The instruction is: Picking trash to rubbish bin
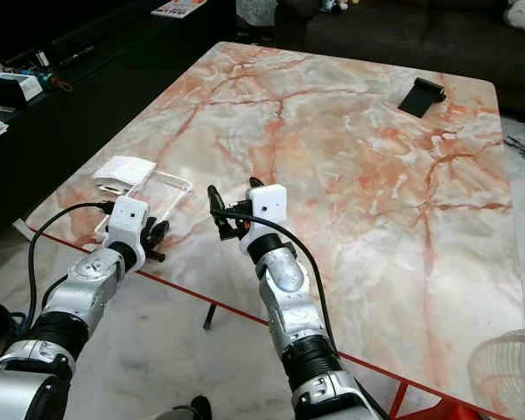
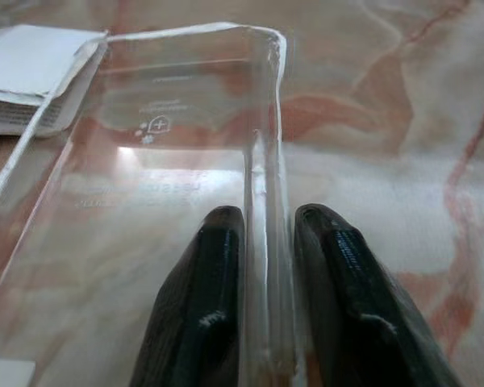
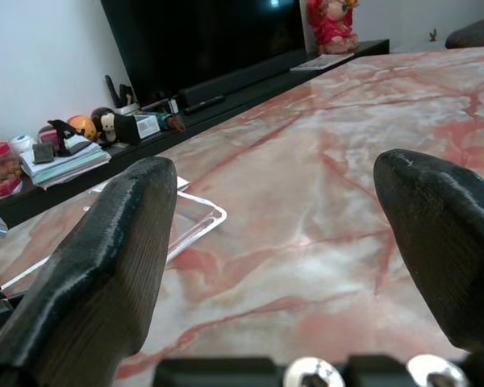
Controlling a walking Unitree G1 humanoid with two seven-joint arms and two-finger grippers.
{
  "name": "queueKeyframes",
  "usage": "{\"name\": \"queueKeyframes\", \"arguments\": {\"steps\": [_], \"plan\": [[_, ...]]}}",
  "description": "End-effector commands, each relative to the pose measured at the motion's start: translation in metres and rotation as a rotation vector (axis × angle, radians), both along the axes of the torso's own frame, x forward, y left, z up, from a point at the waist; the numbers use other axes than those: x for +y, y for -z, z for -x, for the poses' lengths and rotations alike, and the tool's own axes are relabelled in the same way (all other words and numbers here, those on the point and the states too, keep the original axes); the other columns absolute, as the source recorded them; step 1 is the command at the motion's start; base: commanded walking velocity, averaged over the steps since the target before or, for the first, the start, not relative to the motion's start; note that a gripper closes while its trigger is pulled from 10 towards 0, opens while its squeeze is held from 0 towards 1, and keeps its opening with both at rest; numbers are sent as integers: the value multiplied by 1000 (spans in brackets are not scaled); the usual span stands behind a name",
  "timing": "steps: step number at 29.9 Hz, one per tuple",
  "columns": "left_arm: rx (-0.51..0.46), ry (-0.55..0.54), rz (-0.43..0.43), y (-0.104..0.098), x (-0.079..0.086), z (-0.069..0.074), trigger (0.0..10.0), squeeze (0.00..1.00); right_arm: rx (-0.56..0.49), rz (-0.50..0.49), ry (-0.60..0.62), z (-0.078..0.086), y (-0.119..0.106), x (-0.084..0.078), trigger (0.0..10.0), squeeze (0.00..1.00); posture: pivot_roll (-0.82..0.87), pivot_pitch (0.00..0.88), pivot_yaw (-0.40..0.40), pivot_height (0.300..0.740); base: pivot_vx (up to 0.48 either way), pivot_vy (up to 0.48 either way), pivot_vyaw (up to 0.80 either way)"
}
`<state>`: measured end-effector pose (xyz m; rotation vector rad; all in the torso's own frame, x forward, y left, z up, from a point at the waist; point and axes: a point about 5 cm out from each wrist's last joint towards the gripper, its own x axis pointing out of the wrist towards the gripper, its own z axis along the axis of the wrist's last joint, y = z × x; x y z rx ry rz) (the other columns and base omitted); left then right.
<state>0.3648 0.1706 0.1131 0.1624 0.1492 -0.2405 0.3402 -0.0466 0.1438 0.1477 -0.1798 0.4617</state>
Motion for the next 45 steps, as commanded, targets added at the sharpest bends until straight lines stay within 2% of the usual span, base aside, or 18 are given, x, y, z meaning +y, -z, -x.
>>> {"name": "queueKeyframes", "arguments": {"steps": [1, 4, 7, 10, 14, 15, 17, 18, 21, 22, 25, 29, 34, 45], "plan": [[-23, -4, -20, 0, -4, 2, 0, 0, 0, -23, -9, 3, -1, 9, 10000, 0, 122, 114, 52, 740, 0, 0, 0], [-61, 5, -33, -2, -11, 3, 0, 0, 0, -25, -6, 3, -1, 8, 10000, 0, 119, 121, 50, 740, 0, 0, 0], [-92, -8, -8, -5, -13, 4, 0, 0, -1, -27, -1, 2, -1, 8, 10000, 0, 117, 124, 49, 740, 0, 0, 0], [-220, -23, 11, -21, -20, 5, 0, 0, -2, -27, 19, 1, -2, 4, 10000, 0, 117, 132, 48, 740, 0, 0, 0], [-320, -47, 2, -36, -20, 5, 0, 0, -4, -29, 33, 0, -2, 1, 10000, 0, 119, 136, 48, 740, 0, 0, 0], [-378, -58, -25, -45, -19, 6, 0, 0, -9, -34, 45, -1, -4, -1, 10000, 0, 122, 137, 48, 740, 0, 0, 0], [-429, -85, -33, -52, -17, 8, 0, 0, -14, -45, 61, -2, -5, -2, 10000, 0, 123, 138, 49, 740, 0, 0, 0], [-471, -109, -36, -57, -14, 10, 9059, 0, -20, -51, 74, -3, -7, -3, 10000, 0, 124, 141, 49, 740, 0, 0, 0], [-493, -122, -42, -59, -13, 12, 9059, 0, -25, -56, 83, -3, -8, -4, 10000, 0, 124, 141, 49, 740, 0, 0, 0], [-518, -163, -43, -60, -8, 15, 10000, 0, -37, -64, 99, -5, -12, -7, 10000, 0, 121, 145, 49, 740, 0, 0, 0], [-570, -280, -47, -64, 7, 23, 10000, 0, -77, -69, 144, -9, -21, -17, 10000, 0, 121, 147, 46, 740, 0, 0, 0], [-597, -328, -59, -66, 10, 29, 10000, 0, -81, -68, 170, -12, -22, -26, 10000, 0, 123, 147, 43, 740, 0, 0, 0], [-617, -314, -82, -64, 2, 36, 10000, 0, -90, -66, 200, -15, -23, -35, 10000, 0, 122, 147, 41, 740, 0, 0, 0], [-618, -328, -85, -66, -6, 34, 10000, 0, -90, -70, 177, -13, -22, -30, 10000, 0, 119, 143, 40, 740, 0, 0, 0]]}}
